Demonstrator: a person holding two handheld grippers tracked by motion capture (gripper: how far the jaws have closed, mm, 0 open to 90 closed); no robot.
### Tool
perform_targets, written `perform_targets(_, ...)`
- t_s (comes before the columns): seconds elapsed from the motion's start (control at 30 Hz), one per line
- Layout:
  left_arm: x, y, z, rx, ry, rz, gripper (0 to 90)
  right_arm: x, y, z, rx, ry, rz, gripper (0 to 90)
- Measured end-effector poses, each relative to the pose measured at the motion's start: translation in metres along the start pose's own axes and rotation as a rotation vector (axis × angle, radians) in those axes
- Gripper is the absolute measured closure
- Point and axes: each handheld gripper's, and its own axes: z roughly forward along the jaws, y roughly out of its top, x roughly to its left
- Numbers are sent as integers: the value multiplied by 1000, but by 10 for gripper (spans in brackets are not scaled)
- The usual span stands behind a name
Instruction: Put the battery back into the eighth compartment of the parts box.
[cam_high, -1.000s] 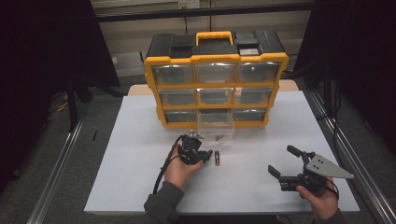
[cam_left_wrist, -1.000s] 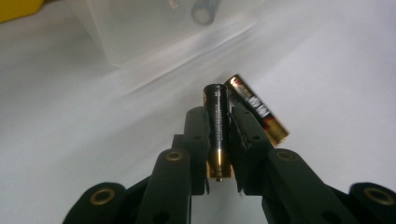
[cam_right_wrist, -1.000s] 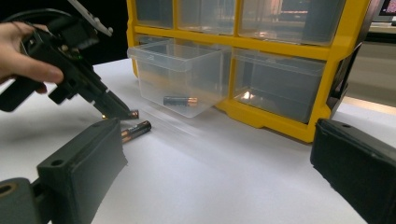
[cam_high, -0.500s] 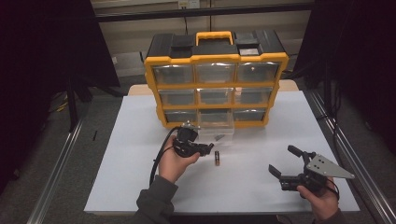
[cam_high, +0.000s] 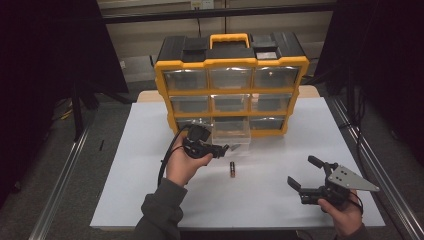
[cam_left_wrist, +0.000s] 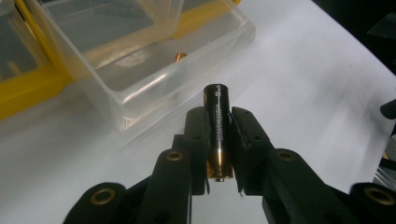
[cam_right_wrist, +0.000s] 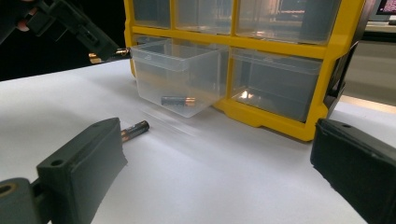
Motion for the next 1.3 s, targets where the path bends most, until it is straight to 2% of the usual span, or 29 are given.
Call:
perform_targets(0.27, 2, 13, -3, -21, 8, -7, 776, 0, 0, 0, -1, -1, 2, 23)
perform_targets(0.47, 2, 23, -2, -26, 18, 6, 776, 0, 0, 0, -2, -2, 0, 23)
perform_targets(0.53, 3, 26, -1, -16, 25, 22, 776, 0, 0, 0, -1, -2, 0, 23)
perform_targets(0.7, 3, 34, 2, -20, 36, 19, 776, 0, 0, 0, -2, -4, 1, 23)
perform_targets(0.83, 5, 40, 2, -9, 35, 34, 776, 0, 0, -1, -3, -2, -3, 23)
perform_targets(0.9, 4, 42, 4, -20, 51, 22, 776, 0, 0, 0, -5, -2, 3, 23)
perform_targets(1.0, 6, 46, 5, -15, 43, 33, 776, 0, 0, 0, -7, -1, 2, 23)
perform_targets(1.1, 7, 48, 6, -8, 58, 44, 776, 0, 0, 0, -8, 1, -1, 24)
perform_targets(1.17, 6, 49, 9, -25, 61, 28, 776, 0, 0, 0, -7, 0, 1, 23)
perform_targets(1.23, 8, 50, 10, -12, 70, 48, 776, 0, 0, 0, -8, 1, 0, 24)
perform_targets(1.3, 10, 52, 12, -13, 64, 44, 776, 0, 0, -1, -6, 2, -4, 23)
